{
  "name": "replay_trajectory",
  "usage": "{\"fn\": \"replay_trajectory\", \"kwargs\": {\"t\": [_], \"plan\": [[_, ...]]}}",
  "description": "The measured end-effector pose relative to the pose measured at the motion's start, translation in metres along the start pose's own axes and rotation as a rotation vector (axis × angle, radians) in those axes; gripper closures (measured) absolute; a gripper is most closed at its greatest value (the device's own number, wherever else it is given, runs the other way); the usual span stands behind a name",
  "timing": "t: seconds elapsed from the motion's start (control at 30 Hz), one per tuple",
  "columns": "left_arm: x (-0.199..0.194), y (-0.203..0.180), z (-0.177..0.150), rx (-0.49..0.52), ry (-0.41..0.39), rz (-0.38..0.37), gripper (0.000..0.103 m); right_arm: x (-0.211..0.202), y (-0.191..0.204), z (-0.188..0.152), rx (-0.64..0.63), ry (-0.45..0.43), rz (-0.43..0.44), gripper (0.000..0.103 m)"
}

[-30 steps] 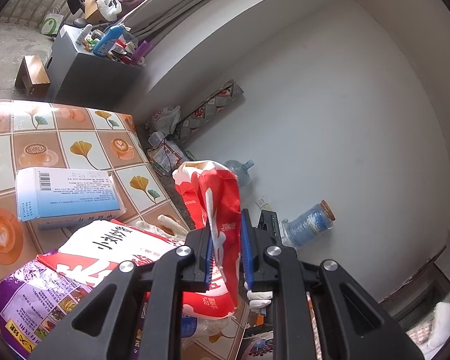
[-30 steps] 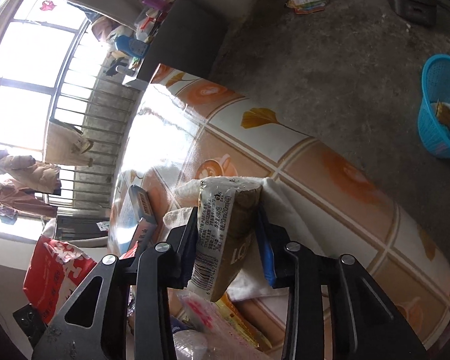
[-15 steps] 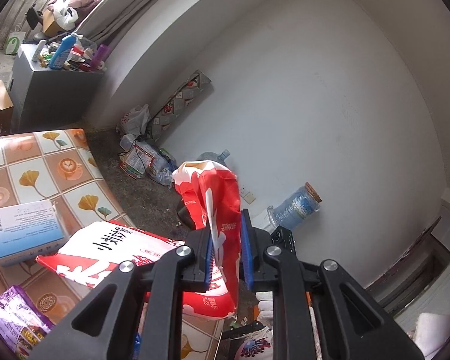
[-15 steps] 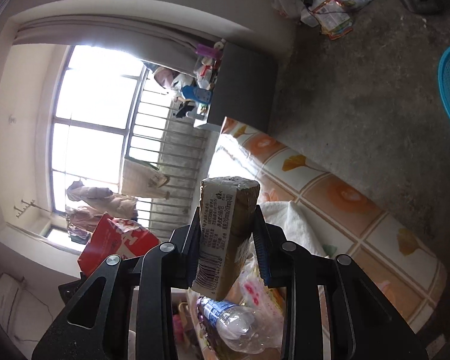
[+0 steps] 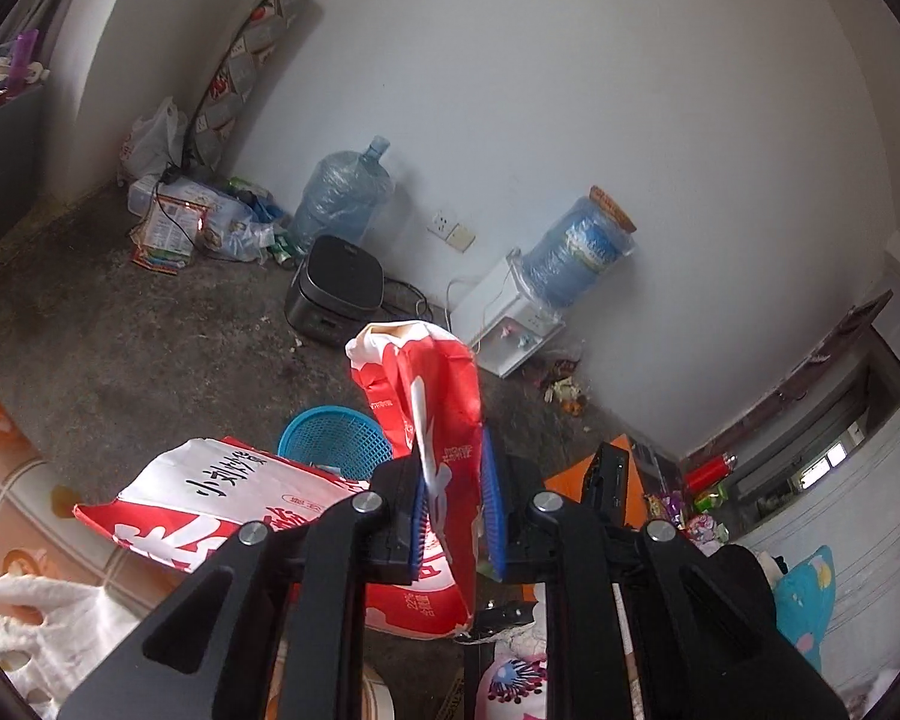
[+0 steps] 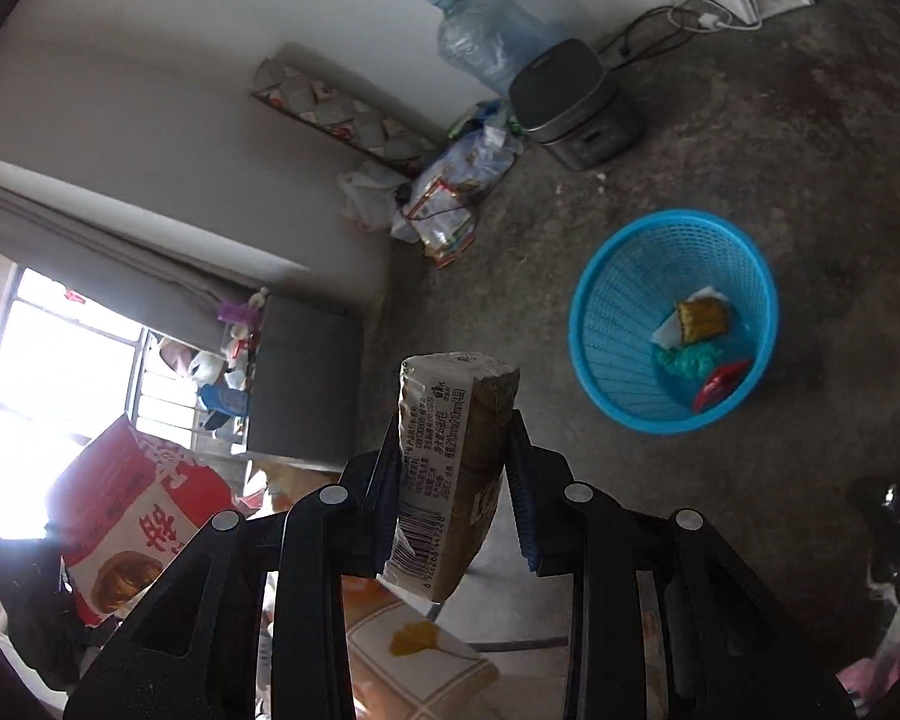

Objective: Collect trash
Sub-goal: 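Carry the red-and-white bag and gold tissue pack to the blue wastebasket and release both, then move both tools back over the table of trash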

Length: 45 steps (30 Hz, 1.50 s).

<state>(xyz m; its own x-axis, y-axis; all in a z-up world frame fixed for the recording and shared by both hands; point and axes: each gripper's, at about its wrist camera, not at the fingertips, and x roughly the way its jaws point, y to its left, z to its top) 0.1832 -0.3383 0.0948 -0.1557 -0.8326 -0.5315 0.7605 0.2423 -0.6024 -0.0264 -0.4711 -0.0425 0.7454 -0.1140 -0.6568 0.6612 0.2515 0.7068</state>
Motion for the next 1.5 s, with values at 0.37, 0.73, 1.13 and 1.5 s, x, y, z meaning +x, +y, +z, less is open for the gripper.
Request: {"fn": "replay_trajectory", "kwargs": {"t": [0.37, 0.73, 1.13, 1.5], "plan": [[0.218, 0.008, 0.002, -0.024, 0.252, 0.061, 0.029, 0.074, -0.069, 0.046, 0.007, 0.003, -0.238, 0.046], [0.226, 0.008, -0.022, 0.089, 0.278, 0.148, 0.019, 0.073, -0.097, 0.033, 0.025, -0.015, -0.320, 0.045], [0.073, -0.019, -0.014, 0.213, -0.004, 0.170, 0.006, 0.018, 0.004, 0.009, -0.289, -0.214, -0.261, 0.033], [-0.149, -0.007, -0.076, 0.167, -0.260, 0.280, 0.006, -0.045, 0.105, -0.061, -0.665, -0.288, -0.046, 0.013]]}}
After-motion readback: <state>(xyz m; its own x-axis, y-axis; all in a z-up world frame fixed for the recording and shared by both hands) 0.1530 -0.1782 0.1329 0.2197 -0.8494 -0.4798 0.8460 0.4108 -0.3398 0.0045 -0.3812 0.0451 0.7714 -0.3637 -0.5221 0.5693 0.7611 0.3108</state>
